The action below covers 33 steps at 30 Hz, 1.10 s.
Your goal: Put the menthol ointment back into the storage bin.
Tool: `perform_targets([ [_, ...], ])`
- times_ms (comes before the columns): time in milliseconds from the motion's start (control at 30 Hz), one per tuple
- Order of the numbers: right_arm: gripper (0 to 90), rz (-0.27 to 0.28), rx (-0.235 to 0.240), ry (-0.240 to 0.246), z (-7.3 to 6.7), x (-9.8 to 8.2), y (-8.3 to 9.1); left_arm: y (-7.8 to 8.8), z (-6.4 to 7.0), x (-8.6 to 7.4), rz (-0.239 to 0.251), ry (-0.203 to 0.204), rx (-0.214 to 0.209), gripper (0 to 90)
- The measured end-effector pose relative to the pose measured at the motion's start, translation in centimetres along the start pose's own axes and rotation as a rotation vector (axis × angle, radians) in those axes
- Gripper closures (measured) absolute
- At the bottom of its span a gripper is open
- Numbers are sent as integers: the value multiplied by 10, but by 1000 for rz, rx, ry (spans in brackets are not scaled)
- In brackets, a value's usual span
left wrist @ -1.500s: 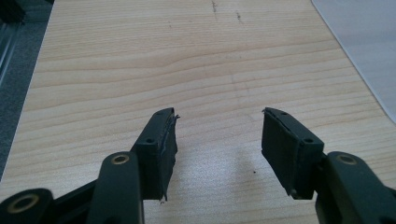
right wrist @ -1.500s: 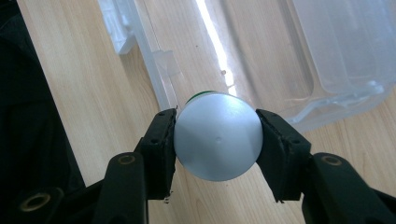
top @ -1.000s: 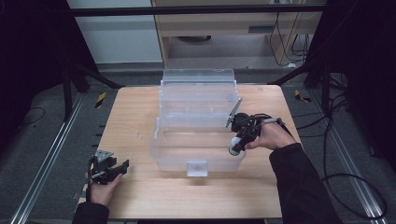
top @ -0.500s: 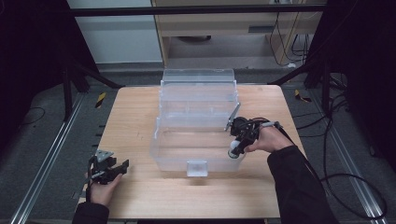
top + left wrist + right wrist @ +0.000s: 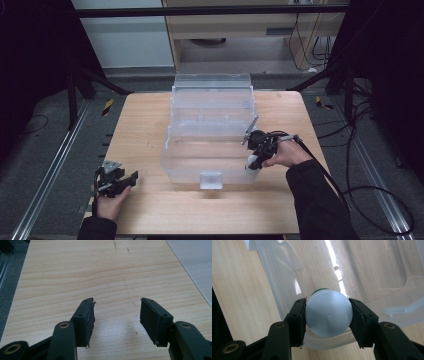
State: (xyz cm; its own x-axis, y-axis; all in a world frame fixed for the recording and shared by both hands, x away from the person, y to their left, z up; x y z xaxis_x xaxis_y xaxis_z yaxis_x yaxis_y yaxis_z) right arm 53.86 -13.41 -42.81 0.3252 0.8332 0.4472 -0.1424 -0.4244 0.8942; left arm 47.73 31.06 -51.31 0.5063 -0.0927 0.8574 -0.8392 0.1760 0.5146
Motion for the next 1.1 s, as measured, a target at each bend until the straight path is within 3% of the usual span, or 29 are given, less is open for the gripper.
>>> perform_targets([
  [467, 502, -38, -8, 19, -1, 0, -10, 0, 0, 0, 0, 1, -1, 448],
  [1100, 499, -43, -20, 13, -1, -1, -14, 0, 0, 0, -1, 0, -2, 449],
])
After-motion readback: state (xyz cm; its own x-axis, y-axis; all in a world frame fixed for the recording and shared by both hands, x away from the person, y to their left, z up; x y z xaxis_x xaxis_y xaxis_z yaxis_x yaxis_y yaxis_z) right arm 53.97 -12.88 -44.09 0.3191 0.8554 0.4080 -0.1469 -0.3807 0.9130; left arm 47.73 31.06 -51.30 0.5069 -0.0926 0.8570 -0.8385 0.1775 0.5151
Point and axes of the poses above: each handheld gripper's, and its own axes: y roughly backward along the jaws, x roughly out of its top, z roughly to its right, the point moved 4 cm from there along -y, roughly forward along the jaws, and after that the axes turned 11 degrees about z, right-handed, at the moved point
